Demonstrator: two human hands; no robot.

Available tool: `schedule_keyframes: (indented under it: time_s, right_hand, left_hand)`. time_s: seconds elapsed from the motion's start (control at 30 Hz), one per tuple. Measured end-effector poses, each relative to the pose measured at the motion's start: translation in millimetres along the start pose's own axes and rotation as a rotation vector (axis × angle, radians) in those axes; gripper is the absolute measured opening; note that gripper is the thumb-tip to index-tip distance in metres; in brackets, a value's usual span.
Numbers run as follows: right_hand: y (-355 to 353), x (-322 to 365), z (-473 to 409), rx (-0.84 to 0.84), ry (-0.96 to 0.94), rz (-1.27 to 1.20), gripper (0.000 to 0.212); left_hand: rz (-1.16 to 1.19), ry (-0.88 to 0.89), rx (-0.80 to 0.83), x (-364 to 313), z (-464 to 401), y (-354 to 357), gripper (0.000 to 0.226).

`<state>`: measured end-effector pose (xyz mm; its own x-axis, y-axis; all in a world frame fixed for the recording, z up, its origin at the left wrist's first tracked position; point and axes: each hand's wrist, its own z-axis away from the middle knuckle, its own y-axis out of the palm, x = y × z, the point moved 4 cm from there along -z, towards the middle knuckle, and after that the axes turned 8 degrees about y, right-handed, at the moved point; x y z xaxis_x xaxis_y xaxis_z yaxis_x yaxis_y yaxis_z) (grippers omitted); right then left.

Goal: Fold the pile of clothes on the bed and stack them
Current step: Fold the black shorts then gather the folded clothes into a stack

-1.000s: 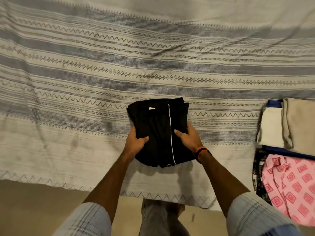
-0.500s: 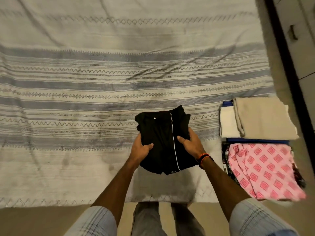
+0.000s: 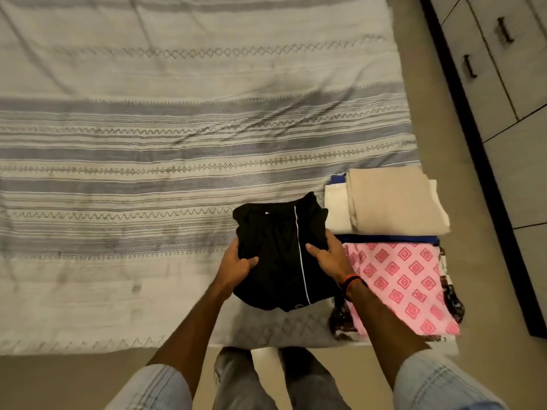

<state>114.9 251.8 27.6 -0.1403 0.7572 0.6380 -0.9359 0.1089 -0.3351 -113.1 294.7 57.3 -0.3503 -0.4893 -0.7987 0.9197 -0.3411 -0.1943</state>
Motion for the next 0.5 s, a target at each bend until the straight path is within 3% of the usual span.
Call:
schedule_keyframes:
  time_s: [0.2, 0.5]
  right_hand:
    - [-60, 8, 39, -0.007, -0.045, -0.046, 0.050]
    - [-134, 12, 112, -0.186, -0.174, -0.170, 0.039]
  left_hand:
    - [0.034, 0.039, -0.015, -45, 41, 44, 0.060]
    - [0.058, 0.169, 0.056, -104, 97, 87, 0.061]
